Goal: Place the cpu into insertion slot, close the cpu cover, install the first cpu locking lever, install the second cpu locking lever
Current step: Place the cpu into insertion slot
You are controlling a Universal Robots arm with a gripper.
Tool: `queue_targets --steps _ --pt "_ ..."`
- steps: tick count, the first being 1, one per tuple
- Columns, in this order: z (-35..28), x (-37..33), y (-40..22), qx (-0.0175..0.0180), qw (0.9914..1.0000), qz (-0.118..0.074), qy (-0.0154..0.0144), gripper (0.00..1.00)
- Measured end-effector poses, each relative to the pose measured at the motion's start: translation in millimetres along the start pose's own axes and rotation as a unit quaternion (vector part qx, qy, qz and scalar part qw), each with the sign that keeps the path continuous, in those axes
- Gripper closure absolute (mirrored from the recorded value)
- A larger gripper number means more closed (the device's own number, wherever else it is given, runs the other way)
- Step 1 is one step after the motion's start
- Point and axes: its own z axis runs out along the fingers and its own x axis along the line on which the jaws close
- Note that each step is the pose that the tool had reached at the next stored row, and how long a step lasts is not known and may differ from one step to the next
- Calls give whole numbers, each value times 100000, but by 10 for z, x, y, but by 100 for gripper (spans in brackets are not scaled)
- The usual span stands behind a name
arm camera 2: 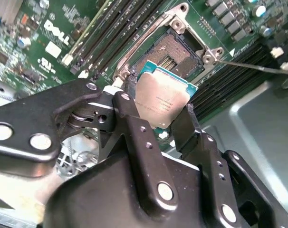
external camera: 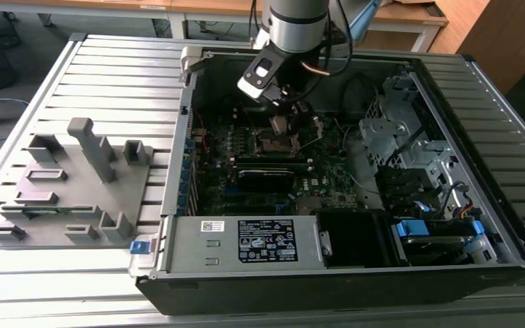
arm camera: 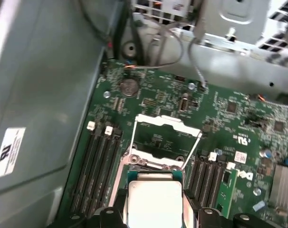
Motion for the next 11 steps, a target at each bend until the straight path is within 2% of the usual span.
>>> queue_targets --steps 3,5,8,11 --pt "7 0 -1 -51 99964 2692 -216 46" --pt "12 0 -1 -86 99895 4562 -370 46" --pt "20 0 -2 -138 99735 7245 -588 46" --pt "25 -1 -2 -180 99522 9731 -794 46"
